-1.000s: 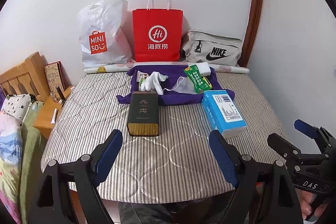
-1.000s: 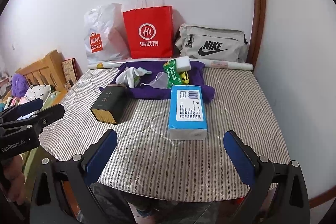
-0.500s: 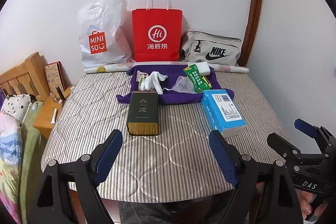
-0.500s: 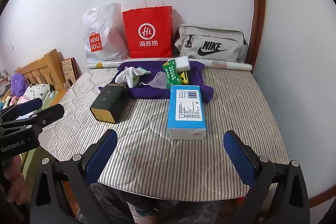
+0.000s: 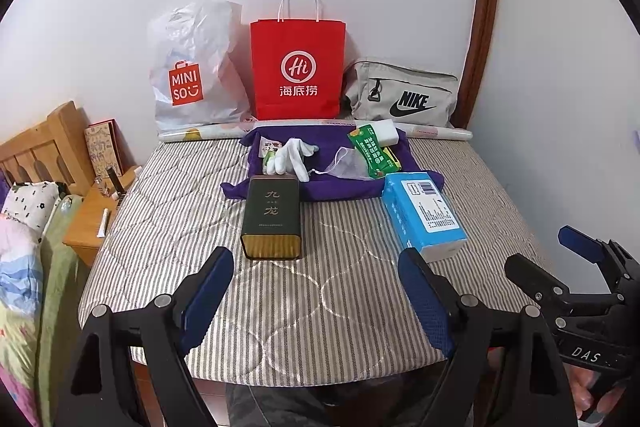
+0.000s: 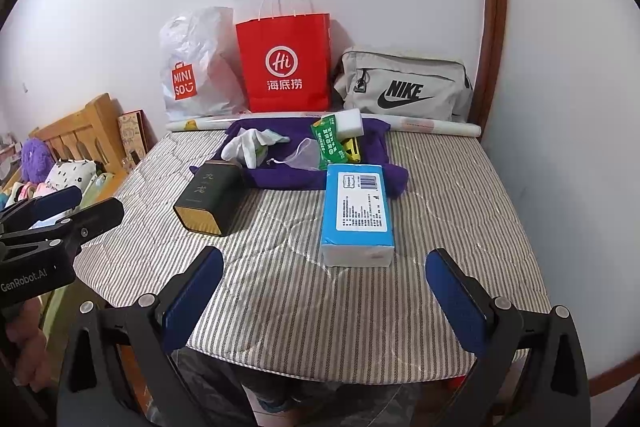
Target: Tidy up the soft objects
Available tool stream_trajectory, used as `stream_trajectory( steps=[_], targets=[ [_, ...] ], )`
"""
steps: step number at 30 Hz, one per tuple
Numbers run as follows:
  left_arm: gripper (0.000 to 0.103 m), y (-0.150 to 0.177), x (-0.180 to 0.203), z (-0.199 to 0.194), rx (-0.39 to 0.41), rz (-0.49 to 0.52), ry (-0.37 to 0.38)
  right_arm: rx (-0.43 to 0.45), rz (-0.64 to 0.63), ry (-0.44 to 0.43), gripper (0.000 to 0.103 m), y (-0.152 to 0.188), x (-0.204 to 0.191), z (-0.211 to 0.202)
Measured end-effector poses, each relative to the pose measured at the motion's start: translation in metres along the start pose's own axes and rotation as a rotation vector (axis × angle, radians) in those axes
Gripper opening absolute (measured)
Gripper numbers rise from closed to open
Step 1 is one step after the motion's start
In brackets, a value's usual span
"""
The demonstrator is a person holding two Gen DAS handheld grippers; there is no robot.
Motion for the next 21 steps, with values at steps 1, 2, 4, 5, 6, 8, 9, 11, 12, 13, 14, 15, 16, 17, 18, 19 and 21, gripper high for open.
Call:
stream_trajectory(
  steps=[1, 2, 4, 5, 6, 8, 9, 11, 12, 13, 14, 15, 16, 17, 18, 19, 21],
  targets=[
    [0.083, 0.0000, 0.0004, 0.0000, -0.001, 0.000, 0.002, 0.000, 0.000, 0.000, 0.100, -0.0001, 0.0000, 0.0000],
    [0.083, 0.0003, 0.0007, -0.0003, 0.000, -0.001, 0.003, 0.002, -0.002, 0.000, 0.100, -0.0003, -0.0001, -0.0002],
    [0.083, 0.0000, 0.0011, 0.0005, -0.001, 0.001, 0.000, 0.002, -0.002, 0.000, 0.100, -0.0004, -0.0003, -0.0003],
    [0.083, 0.0002, 0.0008, 0.0002, -0.002, 0.000, -0.002, 0.002, -0.001, 0.000, 0.100, -0.0003, -0.0003, -0.0004],
    [0.083, 0.0008, 0.0010, -0.0003, -0.002, -0.001, -0.003, 0.003, -0.001, 0.000, 0.100, -0.0003, -0.0003, -0.0004],
    [0.083, 0.0006, 0.0008, -0.0005, -0.001, -0.002, -0.002, 0.002, -0.002, 0.001, 0.100, -0.0002, -0.0002, -0.0002],
    [0.083, 0.0006, 0.0007, -0.0004, -0.002, -0.002, -0.003, 0.001, -0.002, 0.001, 0.100, -0.0003, -0.0002, -0.0002],
    [0.083, 0.0003, 0.0004, -0.0002, -0.001, -0.002, -0.003, 0.002, -0.001, 0.000, 0.100, -0.0010, 0.0002, -0.0005],
    [0.083, -0.0002, 0.0005, 0.0002, -0.002, -0.001, -0.001, 0.002, -0.002, 0.001, 0.100, -0.0009, 0.0000, -0.0005],
    [0.083, -0.0004, 0.0001, 0.0004, -0.002, -0.001, -0.002, 0.001, -0.003, 0.002, 0.100, -0.0008, 0.0001, -0.0005],
    [0.083, 0.0003, 0.0005, -0.0003, -0.001, -0.002, -0.004, 0.002, -0.003, 0.002, 0.100, -0.0008, 0.0001, -0.0004],
    [0.083, -0.0002, 0.0003, 0.0000, -0.001, -0.001, -0.004, 0.002, -0.003, 0.001, 0.100, -0.0007, 0.0000, -0.0005],
    [0.083, -0.0002, 0.0001, 0.0004, -0.002, -0.001, -0.004, 0.001, -0.003, 0.001, 0.100, -0.0006, -0.0001, -0.0006],
    [0.083, 0.0002, 0.0004, -0.0003, -0.002, -0.003, -0.004, 0.002, -0.003, 0.002, 0.100, -0.0006, -0.0001, -0.0006],
    [0.083, 0.0000, 0.0002, -0.0003, -0.002, -0.003, -0.005, 0.003, -0.004, 0.002, 0.100, -0.0006, -0.0001, -0.0006],
    [0.083, -0.0005, -0.0001, -0.0002, -0.001, -0.001, -0.009, 0.003, -0.004, 0.001, 0.100, -0.0006, -0.0001, -0.0004],
    [0.083, -0.0003, 0.0001, -0.0016, 0.001, -0.001, -0.009, 0.002, -0.004, 0.002, 0.100, -0.0003, -0.0005, -0.0005]
  ],
)
Point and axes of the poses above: each gripper's, at about its wrist camera, not at the fingertips, and z roughly the way its jaws point, x to its right, y to its underside, the point moved 6 cm from there along z, roughly the way its jaws point, and after that the axes turned 7 degrees about -y, right-handed, at the moved point
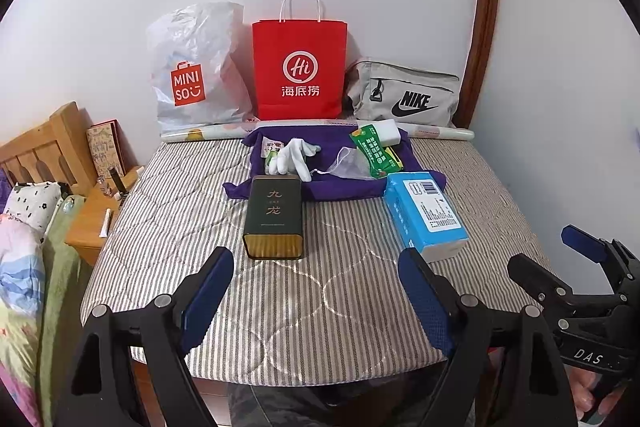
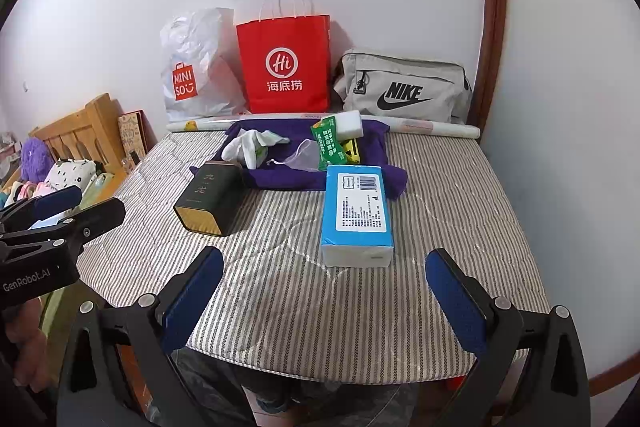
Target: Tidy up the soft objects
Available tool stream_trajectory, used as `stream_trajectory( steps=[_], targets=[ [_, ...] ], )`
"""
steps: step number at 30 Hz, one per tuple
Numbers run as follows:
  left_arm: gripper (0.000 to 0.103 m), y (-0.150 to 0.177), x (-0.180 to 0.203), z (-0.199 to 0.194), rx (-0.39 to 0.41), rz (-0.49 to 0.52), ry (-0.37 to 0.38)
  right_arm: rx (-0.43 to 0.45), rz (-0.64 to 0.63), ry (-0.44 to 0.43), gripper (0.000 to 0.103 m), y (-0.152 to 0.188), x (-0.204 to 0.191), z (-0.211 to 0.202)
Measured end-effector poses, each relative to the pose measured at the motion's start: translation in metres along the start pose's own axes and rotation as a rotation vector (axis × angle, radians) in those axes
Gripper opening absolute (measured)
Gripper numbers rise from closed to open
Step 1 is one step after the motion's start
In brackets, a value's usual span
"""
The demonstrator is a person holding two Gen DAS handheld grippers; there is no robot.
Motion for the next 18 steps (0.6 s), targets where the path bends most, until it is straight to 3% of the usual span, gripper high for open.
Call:
stream_trajectory(
  steps=[18],
  targets=[
    [0.083, 0.0017, 0.0003, -0.0005, 0.000, -0.007, -0.002, 0.009, -0.024, -0.001, 0.100, -0.0018, -0.0033, -0.0010]
  ],
)
Point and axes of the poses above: each gripper's, at about its wrist camera, not at the fingertips, and z roughly the way its jaws point, x to its right, y to its underside, the point moved 6 cm from there along z, roughly the way its jaws point, and after that the axes turned 7 degrees about -y, right-handed, at the moved point
